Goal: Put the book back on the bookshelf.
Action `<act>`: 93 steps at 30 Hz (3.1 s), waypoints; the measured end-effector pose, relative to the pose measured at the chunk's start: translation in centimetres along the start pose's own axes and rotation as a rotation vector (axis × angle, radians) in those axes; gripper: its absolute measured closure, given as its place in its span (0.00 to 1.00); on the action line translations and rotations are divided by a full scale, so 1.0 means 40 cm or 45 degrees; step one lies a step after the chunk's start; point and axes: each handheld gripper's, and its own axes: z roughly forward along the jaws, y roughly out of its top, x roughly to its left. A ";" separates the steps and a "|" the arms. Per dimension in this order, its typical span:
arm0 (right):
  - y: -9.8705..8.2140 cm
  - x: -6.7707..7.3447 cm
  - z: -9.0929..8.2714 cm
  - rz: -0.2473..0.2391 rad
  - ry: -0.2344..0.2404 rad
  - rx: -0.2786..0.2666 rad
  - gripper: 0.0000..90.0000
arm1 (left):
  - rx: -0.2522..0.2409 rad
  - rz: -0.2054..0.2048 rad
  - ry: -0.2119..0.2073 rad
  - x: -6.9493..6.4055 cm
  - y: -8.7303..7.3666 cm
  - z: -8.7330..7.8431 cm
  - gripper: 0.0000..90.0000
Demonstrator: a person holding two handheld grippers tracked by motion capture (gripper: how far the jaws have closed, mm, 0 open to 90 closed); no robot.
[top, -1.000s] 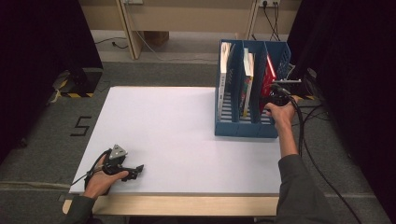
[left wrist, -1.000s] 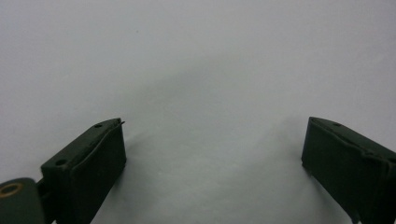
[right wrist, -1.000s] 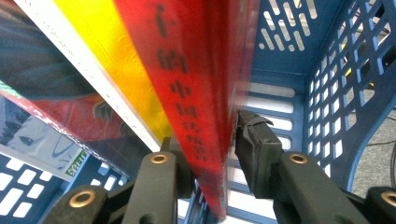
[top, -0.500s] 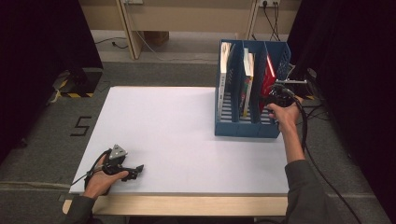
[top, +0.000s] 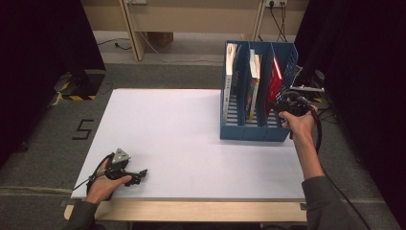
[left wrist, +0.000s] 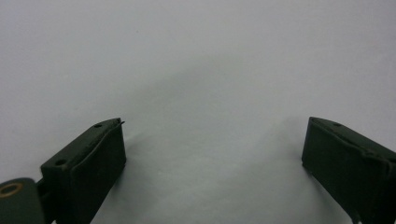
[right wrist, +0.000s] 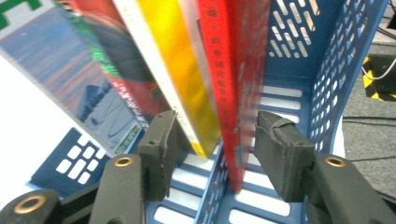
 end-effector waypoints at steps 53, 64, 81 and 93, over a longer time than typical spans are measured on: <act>-0.189 0.182 -0.061 -0.106 0.240 -0.050 0.24 | -0.004 0.000 -0.006 0.000 -0.001 0.000 0.05; -0.227 0.223 -0.050 -0.179 0.239 0.011 0.23 | -0.003 0.000 -0.008 0.001 -0.001 0.000 0.05; -0.316 0.248 -0.053 -0.212 0.261 0.086 0.23 | -0.004 0.000 -0.011 0.001 -0.001 0.000 0.05; -0.382 0.247 -0.038 -0.234 0.263 0.157 0.23 | -0.004 0.000 -0.012 0.001 -0.001 0.000 0.05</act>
